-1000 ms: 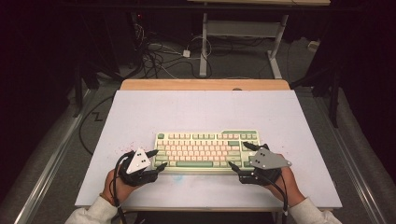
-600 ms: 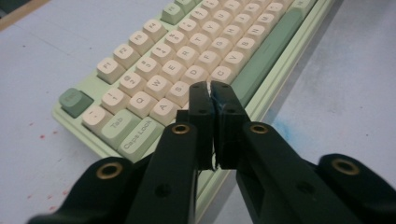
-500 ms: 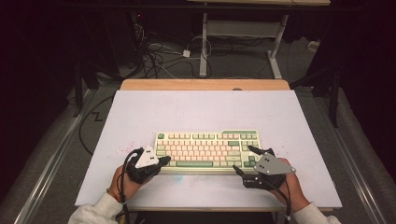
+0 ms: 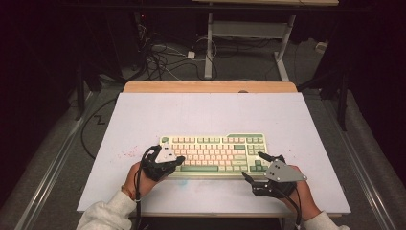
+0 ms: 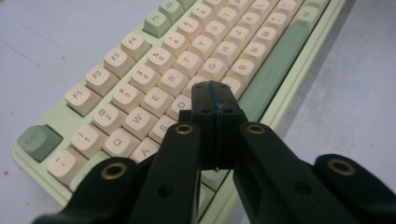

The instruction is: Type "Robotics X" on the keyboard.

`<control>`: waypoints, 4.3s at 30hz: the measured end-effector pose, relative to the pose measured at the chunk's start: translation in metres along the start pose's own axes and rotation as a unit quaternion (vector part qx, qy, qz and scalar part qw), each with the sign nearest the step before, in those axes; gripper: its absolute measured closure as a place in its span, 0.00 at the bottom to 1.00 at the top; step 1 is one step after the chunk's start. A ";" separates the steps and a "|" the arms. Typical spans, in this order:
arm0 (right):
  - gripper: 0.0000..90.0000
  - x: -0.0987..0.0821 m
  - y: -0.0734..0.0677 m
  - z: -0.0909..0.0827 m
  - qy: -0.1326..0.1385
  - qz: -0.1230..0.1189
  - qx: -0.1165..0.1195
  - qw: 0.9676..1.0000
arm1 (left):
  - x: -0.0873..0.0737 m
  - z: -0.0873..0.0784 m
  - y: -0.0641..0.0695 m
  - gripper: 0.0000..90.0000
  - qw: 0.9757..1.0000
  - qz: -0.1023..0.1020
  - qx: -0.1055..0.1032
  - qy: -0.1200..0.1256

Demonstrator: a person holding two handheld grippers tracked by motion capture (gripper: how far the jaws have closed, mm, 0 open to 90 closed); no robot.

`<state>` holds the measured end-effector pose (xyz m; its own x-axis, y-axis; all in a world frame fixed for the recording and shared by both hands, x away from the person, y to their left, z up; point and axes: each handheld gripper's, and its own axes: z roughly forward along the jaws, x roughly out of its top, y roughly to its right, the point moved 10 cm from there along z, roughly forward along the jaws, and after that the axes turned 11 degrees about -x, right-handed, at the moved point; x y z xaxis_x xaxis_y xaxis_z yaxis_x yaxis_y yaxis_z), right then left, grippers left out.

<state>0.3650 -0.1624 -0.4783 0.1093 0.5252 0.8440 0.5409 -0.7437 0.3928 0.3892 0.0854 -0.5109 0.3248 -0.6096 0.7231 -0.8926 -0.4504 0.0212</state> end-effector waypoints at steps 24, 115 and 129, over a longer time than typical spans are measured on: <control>0.24 -0.003 -0.001 0.003 -0.004 -0.004 0.003 1.000 | 0.025 0.028 -0.013 0.98 1.000 0.000 -0.002 -0.015; 0.22 -0.004 0.003 0.003 -0.014 0.012 0.018 1.000 | 0.033 0.001 -0.013 0.17 0.994 0.072 0.068 0.051; 0.81 -0.007 -0.003 0.004 -0.024 0.011 0.056 0.998 | 0.005 -0.027 -0.012 0.17 0.991 0.065 0.097 0.065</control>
<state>0.3663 -0.1623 -0.4866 0.1603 0.5301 0.8326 0.6275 -0.7059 0.3286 0.3928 0.1054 -0.4890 0.1576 -0.5876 0.7936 -0.8430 -0.4986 -0.2018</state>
